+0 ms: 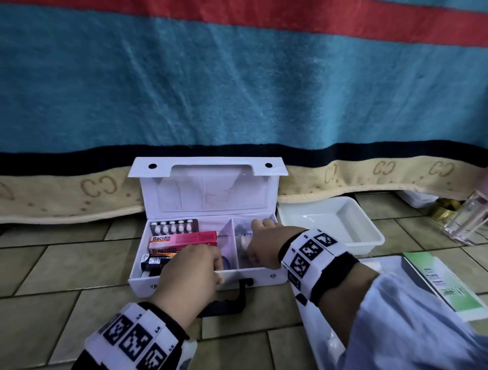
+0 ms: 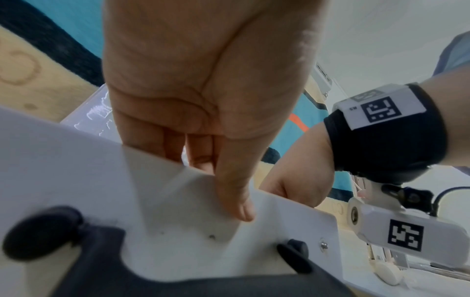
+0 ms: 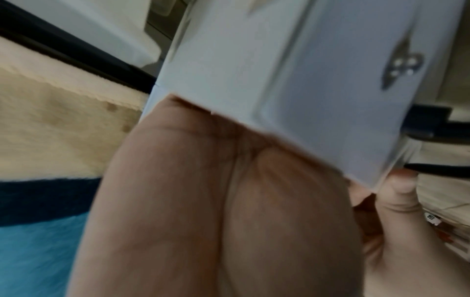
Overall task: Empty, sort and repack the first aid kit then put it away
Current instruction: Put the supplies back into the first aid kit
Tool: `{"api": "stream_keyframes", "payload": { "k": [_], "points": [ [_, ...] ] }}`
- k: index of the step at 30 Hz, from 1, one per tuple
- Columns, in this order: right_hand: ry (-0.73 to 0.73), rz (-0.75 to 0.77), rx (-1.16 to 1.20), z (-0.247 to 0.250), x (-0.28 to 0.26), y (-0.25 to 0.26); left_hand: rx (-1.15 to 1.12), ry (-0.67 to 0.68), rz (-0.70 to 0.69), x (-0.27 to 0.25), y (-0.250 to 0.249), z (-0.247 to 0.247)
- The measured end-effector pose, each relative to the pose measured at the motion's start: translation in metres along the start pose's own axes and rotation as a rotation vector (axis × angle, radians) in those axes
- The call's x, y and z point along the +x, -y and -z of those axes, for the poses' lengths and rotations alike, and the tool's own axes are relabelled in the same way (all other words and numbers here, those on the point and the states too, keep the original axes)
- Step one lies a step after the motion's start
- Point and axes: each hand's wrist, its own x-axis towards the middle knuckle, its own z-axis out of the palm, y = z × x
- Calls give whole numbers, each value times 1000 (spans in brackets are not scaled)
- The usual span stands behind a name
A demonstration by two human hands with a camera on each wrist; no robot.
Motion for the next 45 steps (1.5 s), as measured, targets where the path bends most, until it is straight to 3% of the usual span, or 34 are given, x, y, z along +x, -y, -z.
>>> {"api": "stream_keyframes", "payload": {
  "k": [7,11,15,20,24,32,40,45],
  "points": [
    [-32,15,67,-5,9,-4,-74,82,3,7,1,4],
    [-146,-16,150,-13,15,-3,-63,-8,-42,16,-11,18],
    [-100,-41,174,-7,10,-6,-17,-61,-125,39,-22,29],
    [-22,146,-89,36,-27,-13,44,126,-230,64,-36,27],
    [-75,145,88,45,-46,-31,116,290,-292,73,-43,12],
    [-169,109,349,24,-54,-45,158,352,-347,59,-46,9],
    [-272,169,226,12,-47,-19,-122,297,-279,51,-39,11],
    [-262,165,149,-2,-39,-6,-110,198,-287,49,-36,11]
  ]
}}
